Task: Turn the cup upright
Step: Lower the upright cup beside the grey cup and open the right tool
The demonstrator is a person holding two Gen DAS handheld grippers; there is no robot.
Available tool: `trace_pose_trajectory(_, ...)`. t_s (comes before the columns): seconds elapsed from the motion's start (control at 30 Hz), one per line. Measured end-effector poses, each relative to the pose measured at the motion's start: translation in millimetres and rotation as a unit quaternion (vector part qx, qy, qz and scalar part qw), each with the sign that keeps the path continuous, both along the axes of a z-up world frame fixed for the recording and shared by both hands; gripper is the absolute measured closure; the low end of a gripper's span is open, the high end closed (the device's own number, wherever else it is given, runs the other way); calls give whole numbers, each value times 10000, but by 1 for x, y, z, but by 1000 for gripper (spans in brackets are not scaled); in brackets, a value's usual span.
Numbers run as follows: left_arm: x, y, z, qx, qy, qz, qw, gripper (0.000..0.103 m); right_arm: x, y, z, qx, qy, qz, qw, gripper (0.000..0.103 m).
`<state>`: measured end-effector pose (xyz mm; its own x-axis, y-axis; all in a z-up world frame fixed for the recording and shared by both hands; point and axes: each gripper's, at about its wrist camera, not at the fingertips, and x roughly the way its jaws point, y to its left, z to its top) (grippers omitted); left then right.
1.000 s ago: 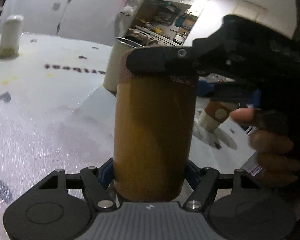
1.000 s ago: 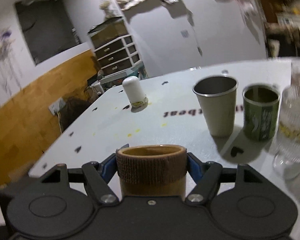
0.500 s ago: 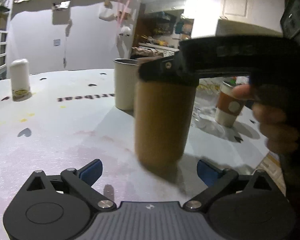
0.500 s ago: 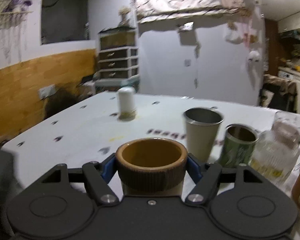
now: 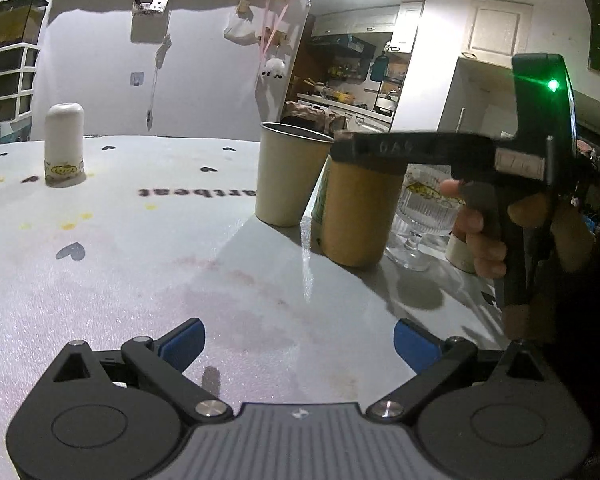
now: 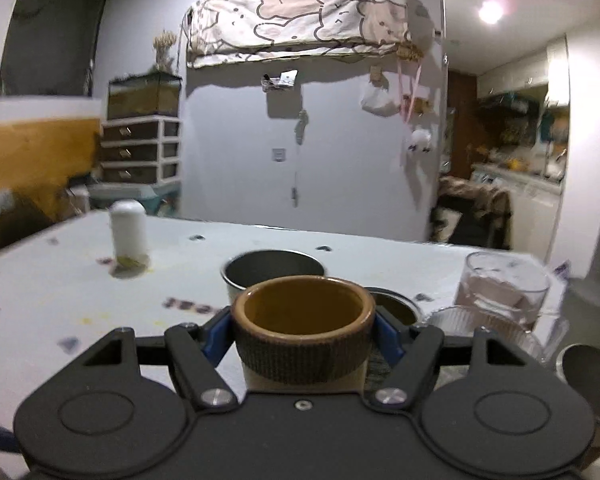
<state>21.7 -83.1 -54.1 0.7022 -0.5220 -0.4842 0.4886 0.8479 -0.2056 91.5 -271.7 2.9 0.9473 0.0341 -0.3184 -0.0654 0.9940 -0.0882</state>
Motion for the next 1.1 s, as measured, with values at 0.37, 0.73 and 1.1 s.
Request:
trace_pose_trajectory(0.37, -2, -3, 7, 172, -253, 126, 9995, 2, -14, -12, 12, 522, -22, 88, 9986, 15)
trace_pose_trajectory(0.73, -3, -3, 29, 322, -769, 503, 9953, 0, -88, -9, 23, 592, -519, 106, 9968, 12)
trace_pose_trajectory(1.1, -12, 5, 44, 410, -1163, 1051, 9868, 0, -123, -26, 2, 584, -468, -473, 9961, 4)
